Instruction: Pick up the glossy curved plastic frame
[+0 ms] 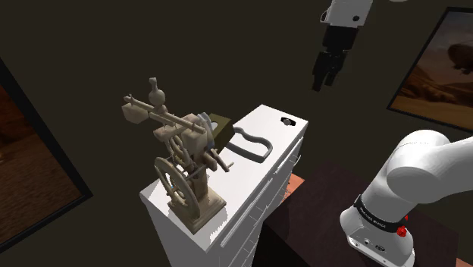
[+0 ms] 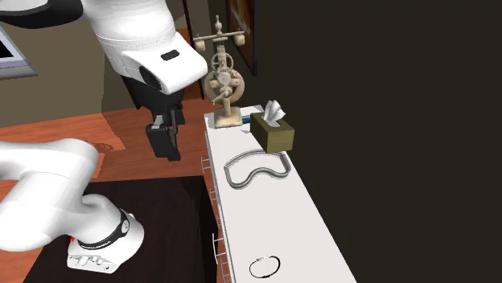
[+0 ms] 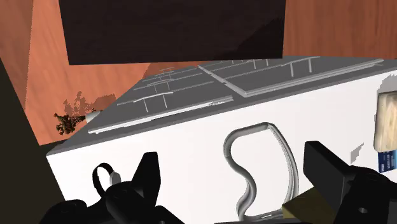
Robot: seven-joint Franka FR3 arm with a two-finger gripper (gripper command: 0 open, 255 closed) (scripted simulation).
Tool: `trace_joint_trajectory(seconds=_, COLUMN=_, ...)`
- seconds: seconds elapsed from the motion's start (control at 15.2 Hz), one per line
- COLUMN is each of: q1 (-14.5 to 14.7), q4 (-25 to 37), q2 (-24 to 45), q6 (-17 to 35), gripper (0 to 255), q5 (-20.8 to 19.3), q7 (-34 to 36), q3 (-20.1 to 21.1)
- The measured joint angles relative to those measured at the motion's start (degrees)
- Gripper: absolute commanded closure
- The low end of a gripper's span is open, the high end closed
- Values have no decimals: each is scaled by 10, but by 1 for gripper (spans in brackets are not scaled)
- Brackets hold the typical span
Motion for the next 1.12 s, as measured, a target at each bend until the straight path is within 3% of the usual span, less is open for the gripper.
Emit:
trace_joint_trajectory(seconds=0.33, q1=13, q4=-23, q2=35, q6=63, gripper=0, q5=-7, q7=-26, q3=6)
trace_joint_trajectory(seconds=0.79, q1=44, q4=-81, q2=114, q6=213, gripper=0, q5=-16, q7=-71, q3=32)
trace_joint_trajectory(seconds=1.12, q1=58, q4=-81, q2=212, q6=321, gripper=0, q5=-32, q7=-103, q3=46)
